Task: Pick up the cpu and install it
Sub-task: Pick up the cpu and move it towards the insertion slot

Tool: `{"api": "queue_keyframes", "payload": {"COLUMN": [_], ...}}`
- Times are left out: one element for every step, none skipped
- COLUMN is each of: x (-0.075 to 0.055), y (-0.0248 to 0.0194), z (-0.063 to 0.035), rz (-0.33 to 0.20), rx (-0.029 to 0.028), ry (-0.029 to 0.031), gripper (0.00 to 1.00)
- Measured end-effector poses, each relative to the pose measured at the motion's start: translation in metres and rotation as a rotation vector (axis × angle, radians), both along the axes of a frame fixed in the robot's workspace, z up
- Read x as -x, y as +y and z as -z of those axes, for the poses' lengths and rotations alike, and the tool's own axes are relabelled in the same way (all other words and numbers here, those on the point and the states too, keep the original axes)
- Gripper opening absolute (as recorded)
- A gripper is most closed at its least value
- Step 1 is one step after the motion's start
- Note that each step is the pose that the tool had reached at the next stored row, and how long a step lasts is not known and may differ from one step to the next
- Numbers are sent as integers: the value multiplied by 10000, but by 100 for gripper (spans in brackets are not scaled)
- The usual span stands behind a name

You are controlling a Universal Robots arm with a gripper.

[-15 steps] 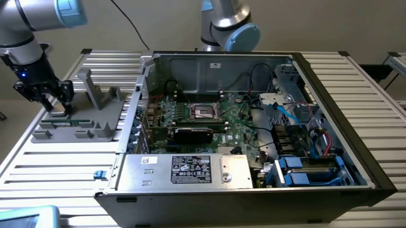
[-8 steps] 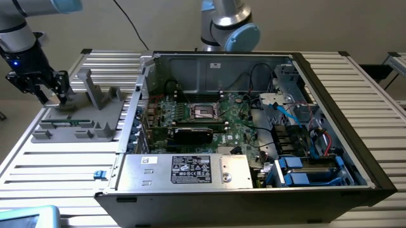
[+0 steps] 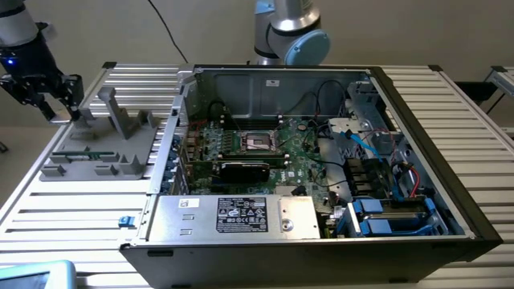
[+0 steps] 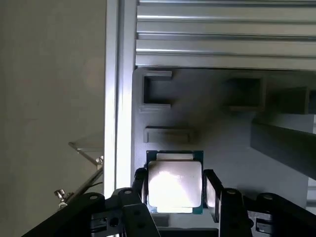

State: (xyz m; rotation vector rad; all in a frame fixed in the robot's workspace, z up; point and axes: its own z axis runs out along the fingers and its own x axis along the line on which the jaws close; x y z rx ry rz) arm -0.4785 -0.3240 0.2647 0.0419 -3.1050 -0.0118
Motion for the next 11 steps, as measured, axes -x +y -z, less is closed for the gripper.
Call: {"api": "queue_keyframes", "payload": {"x": [-20,-39,-59,-79,-97,-116,-136,-157,-180,-202,-227], "y": [-2,-4,-5,-7,-8,-10,-11,-11,-12,-12,-13], "z": [-45,-90,-134,-184,-226,-274,-319,-364,-408,-453,-498], "rz": [-1,0,0,0,-1,0,0,0,0,0,0], "rx": [0,0,-1,0,0,0,1,0,0,0,0], "ry": [3,5,6,13,17,29,36,39,41,44,46], "gripper": [56,56,56,56,56,56,56,56,56,56,56]}}
